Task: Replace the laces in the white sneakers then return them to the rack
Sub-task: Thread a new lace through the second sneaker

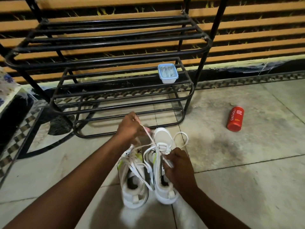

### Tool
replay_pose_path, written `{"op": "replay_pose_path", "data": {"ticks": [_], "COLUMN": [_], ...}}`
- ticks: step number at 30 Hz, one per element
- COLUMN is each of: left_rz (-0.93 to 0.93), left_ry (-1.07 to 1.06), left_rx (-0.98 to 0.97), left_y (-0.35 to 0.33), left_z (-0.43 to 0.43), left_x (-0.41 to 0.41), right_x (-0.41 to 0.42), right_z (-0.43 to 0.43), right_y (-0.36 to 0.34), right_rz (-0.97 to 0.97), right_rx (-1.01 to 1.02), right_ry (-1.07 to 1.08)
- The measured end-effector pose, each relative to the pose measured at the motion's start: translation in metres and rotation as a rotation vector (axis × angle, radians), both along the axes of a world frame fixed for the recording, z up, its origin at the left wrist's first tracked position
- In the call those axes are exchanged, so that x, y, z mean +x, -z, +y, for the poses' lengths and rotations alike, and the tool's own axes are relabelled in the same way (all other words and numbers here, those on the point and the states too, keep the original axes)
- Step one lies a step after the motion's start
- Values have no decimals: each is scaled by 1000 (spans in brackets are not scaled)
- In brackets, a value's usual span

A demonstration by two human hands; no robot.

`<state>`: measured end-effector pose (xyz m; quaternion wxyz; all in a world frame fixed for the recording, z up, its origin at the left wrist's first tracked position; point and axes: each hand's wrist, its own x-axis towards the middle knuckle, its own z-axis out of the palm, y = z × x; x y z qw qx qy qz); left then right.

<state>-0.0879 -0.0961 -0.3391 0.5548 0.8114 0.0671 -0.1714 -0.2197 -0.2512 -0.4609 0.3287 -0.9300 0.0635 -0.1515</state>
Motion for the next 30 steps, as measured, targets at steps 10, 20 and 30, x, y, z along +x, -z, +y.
{"op": "replay_pose_path", "data": {"ticks": [10,20,30], "left_rz": [-661,-186,-929], "left_ry": [803,288,956], "left_rx": [944,-374,819], "left_y": [24,31,41], "left_z": [19,8,23], "left_x": [-12,-21,-17], "right_x": [-2,-2,0], "right_z": [4,3,6], "right_y": [-7,-4,-6], "right_rz": [15,161,232], "right_rx": [-87,-148,-184], "right_ry": [20,73,83]}}
